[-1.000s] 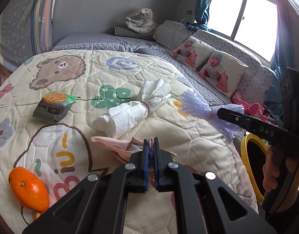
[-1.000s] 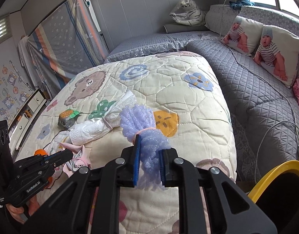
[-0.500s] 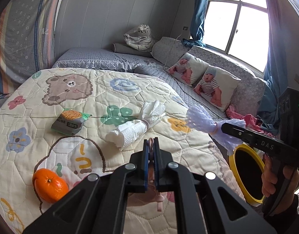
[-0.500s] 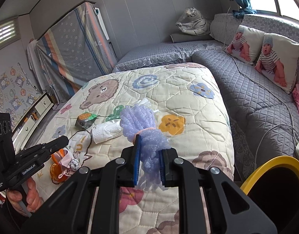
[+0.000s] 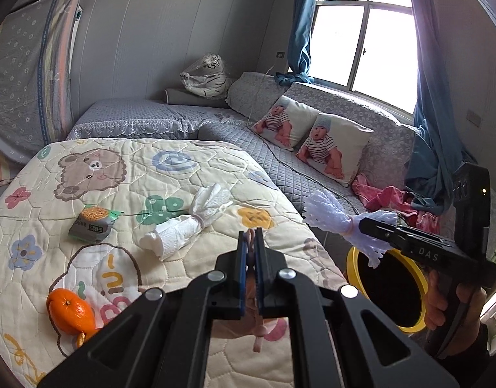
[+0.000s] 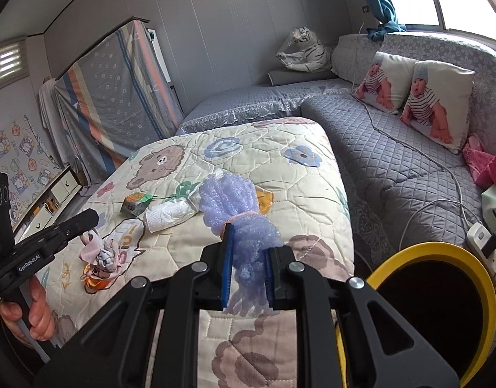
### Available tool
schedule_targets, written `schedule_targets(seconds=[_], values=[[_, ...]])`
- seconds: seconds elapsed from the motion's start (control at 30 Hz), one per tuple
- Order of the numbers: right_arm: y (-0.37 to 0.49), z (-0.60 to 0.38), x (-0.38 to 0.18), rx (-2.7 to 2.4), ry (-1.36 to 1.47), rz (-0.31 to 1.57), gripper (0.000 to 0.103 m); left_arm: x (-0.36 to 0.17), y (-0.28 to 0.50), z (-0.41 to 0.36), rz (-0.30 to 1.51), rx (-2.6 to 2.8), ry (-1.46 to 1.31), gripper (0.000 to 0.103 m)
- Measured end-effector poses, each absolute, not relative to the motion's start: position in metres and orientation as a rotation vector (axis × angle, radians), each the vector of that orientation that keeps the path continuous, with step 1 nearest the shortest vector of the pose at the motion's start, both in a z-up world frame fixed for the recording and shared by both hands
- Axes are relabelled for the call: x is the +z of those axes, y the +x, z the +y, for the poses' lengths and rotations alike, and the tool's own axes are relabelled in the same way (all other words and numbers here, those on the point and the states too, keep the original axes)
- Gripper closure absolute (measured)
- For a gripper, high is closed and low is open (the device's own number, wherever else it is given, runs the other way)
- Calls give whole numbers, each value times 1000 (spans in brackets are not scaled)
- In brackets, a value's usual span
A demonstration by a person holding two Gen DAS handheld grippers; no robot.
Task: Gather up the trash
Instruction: 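Carry the pink item and purple net over the bin and open both tools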
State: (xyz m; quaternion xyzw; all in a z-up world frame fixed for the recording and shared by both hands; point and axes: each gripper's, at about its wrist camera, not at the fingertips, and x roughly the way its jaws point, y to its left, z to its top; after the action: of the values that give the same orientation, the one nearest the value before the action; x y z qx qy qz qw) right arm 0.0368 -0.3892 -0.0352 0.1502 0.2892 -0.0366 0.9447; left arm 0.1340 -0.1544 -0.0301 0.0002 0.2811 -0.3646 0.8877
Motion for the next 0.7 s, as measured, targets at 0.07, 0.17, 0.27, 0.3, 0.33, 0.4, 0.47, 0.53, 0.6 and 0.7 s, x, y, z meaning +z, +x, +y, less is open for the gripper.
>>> schedule_targets(seconds=[0.07,0.17,0.27,0.3,0.33,0.4,0.47,0.53,0.6,0.7], values=[[27,-397,-35,-91,317,583,88,-27,128,-165,581,-779,15,99],[12,-409,-35,-123,328,570,88,-24,119,-182,581,-818,29,99],[-1,-421,-36,-161,338,560,88,-21,110,-201,579,-859,46,99],[-6,-426,-37,-171,345,557,88,-20,107,-208,579,-871,55,99],[-10,-430,-38,-184,350,553,88,-20,104,-215,581,-885,61,99],[-19,-439,-38,-220,353,545,88,-20,98,-227,585,-909,70,99],[-29,-447,-40,-247,360,538,88,-20,92,-240,584,-930,81,99],[-38,-456,-43,-281,364,530,88,-20,88,-252,584,-952,94,99],[-46,-465,-46,-309,371,528,88,-21,85,-263,591,-974,97,99],[-57,-478,-52,-351,388,527,88,-24,80,-279,597,-998,111,99]])
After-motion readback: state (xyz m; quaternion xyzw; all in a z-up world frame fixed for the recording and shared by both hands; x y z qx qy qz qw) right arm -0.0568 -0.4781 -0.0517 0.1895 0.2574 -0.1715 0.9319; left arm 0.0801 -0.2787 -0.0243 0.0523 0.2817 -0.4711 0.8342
